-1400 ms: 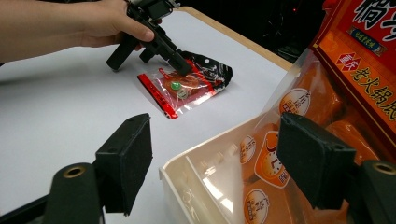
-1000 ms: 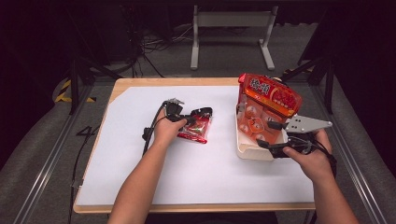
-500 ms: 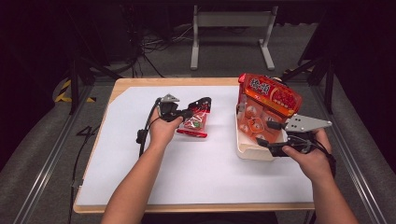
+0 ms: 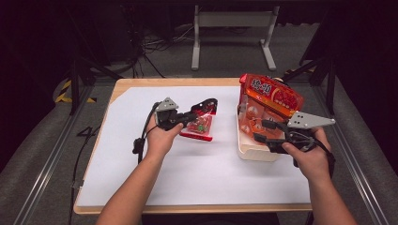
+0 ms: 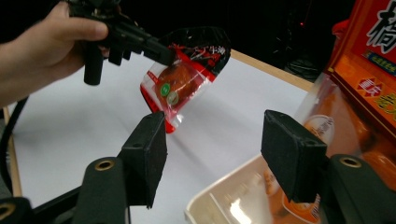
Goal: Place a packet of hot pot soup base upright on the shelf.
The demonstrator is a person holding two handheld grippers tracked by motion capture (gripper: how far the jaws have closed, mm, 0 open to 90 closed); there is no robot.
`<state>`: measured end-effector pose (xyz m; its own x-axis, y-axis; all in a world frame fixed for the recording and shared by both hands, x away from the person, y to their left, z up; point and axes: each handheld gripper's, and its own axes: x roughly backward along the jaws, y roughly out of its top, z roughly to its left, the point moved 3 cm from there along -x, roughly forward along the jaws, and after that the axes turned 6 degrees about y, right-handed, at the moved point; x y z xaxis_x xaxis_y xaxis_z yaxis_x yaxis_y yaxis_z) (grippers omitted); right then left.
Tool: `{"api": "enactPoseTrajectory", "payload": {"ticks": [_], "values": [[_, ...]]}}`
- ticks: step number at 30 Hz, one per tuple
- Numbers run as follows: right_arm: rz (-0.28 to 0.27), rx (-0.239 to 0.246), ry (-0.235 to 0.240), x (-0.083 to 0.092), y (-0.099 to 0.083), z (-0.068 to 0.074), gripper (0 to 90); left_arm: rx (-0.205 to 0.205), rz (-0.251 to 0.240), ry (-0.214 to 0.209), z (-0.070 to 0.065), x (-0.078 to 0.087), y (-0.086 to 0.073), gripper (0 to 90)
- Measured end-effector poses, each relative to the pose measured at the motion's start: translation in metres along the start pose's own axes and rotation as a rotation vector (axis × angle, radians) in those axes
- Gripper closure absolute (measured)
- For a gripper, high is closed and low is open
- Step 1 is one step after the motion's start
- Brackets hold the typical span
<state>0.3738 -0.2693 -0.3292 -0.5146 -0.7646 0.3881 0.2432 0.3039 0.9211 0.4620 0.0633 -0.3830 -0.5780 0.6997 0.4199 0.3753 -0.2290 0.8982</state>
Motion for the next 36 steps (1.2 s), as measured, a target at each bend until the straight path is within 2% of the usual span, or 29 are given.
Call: {"api": "enactPoseTrajectory", "payload": {"ticks": [2,9,13,15,21,24,28,36], "values": [[-0.010,-0.005,0.009,-0.003,0.002,0.002,43.6,-0.005,-0.007,-0.018,-0.008,0.006,-0.001,83.0],[0.041,-0.015,0.032,-0.020,0.005,0.006,50.0,-0.030,-0.047,-0.084,-0.033,0.024,-0.005,82.9],[0.051,-0.030,0.048,-0.028,0.009,0.010,51.2,-0.056,-0.057,-0.095,-0.042,0.030,-0.005,82.8],[0.042,-0.041,0.055,-0.033,0.012,0.012,51.3,-0.057,-0.063,-0.105,-0.046,0.032,-0.004,82.8],[0.022,-0.065,0.071,-0.043,0.018,0.015,48.6,-0.067,-0.067,-0.114,-0.051,0.036,-0.004,82.7],[0.014,-0.061,0.070,-0.047,0.020,0.017,47.6,-0.085,-0.062,-0.131,-0.055,0.037,-0.005,82.6],[0.020,-0.058,0.077,-0.051,0.019,0.019,46.8,-0.098,-0.037,-0.192,-0.066,0.036,-0.007,82.5],[0.030,-0.071,0.113,-0.053,0.019,0.023,45.3,-0.146,-0.033,-0.224,-0.079,0.034,-0.007,82.2]]}}
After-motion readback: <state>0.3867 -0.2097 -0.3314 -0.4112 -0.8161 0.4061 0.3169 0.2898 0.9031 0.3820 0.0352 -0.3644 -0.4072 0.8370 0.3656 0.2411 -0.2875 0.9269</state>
